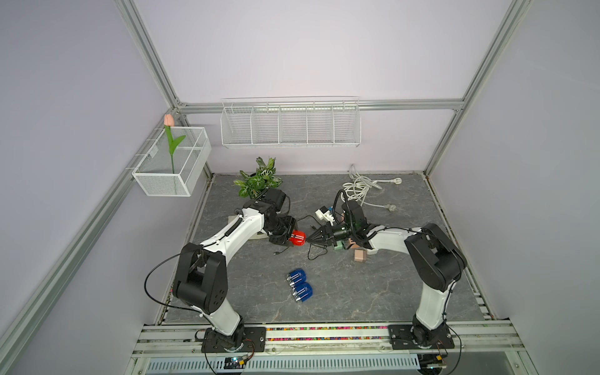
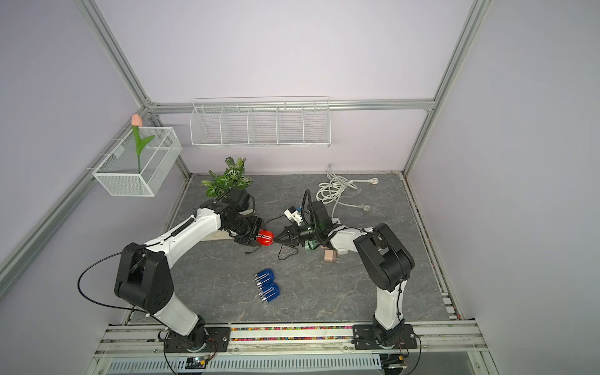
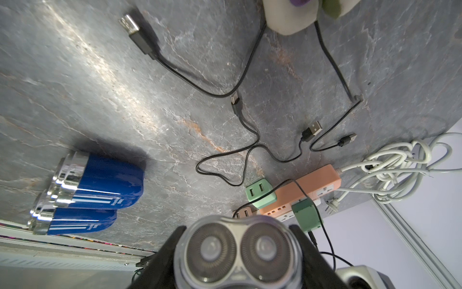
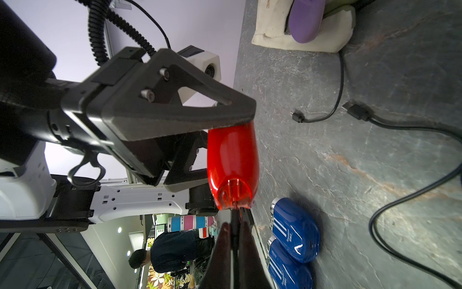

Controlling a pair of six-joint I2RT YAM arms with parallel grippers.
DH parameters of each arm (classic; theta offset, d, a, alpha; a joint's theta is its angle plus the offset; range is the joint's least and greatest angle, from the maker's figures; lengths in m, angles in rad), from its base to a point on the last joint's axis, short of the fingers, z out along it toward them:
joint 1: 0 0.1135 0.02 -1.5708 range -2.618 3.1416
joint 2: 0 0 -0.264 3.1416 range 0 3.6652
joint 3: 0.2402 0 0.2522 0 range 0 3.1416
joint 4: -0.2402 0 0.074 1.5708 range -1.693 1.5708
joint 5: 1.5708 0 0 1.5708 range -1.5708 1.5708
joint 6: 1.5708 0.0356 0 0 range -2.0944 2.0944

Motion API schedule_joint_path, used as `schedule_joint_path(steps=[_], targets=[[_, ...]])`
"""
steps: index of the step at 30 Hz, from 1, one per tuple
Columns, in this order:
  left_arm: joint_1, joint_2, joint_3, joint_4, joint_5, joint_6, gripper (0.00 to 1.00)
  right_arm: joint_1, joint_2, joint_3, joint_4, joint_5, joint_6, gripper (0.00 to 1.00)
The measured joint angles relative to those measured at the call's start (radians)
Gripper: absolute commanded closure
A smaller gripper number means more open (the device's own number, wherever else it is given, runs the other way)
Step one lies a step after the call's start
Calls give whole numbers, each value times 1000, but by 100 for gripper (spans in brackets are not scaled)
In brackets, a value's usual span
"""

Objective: Charge the electric shaver
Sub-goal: Insert the charging cable into the electric shaver.

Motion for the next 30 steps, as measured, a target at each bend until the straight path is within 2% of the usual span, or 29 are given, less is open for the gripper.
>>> schedule_joint_path(steps=[11, 30], targets=[[3, -2, -16, 40, 10, -4, 100, -6, 16, -10, 86, -10, 49, 93], [3, -9, -47, 90, 41, -38, 100, -9, 35, -28, 158, -25, 51, 93]])
